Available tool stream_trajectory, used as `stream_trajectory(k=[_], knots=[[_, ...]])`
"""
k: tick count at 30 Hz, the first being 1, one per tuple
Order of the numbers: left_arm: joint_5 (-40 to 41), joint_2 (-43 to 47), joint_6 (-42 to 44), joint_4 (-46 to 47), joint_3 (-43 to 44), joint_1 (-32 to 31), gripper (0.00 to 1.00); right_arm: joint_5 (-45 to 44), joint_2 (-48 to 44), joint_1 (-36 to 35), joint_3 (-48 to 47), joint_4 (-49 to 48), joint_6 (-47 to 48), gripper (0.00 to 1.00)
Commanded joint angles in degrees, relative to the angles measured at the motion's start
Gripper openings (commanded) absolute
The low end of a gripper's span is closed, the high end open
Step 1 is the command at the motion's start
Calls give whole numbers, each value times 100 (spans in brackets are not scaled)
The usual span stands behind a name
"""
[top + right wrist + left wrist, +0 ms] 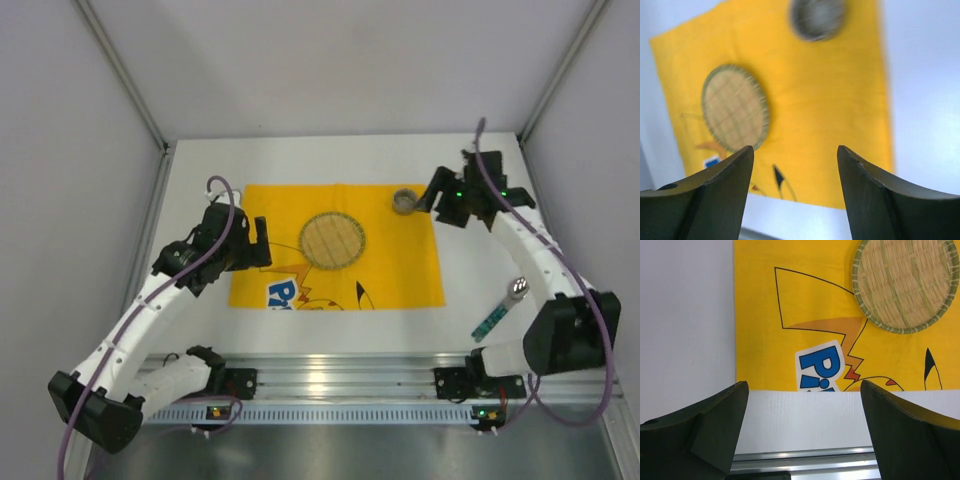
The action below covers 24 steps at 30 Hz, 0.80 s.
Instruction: Set the dinner table for one person
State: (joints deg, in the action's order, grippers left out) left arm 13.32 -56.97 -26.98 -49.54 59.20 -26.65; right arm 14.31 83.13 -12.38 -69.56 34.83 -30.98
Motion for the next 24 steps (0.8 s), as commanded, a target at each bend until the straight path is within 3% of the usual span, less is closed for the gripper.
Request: stream_trajectory(k=[1,6,12,24], knots=[[-198,-112,62,453,-136,29,99,-1059,-684,1095,565,1068,321,68],[-550,-489,123,735,-67,38,99,-1597,-606,2536,1522,1579,137,68],[-699,-745,307,770,258,38,99,-1869,-412,3715,2350,1167,57,64],[-612,-52,18,542,-39,38,99,-2494,-8,4174,2289,947,66,61]])
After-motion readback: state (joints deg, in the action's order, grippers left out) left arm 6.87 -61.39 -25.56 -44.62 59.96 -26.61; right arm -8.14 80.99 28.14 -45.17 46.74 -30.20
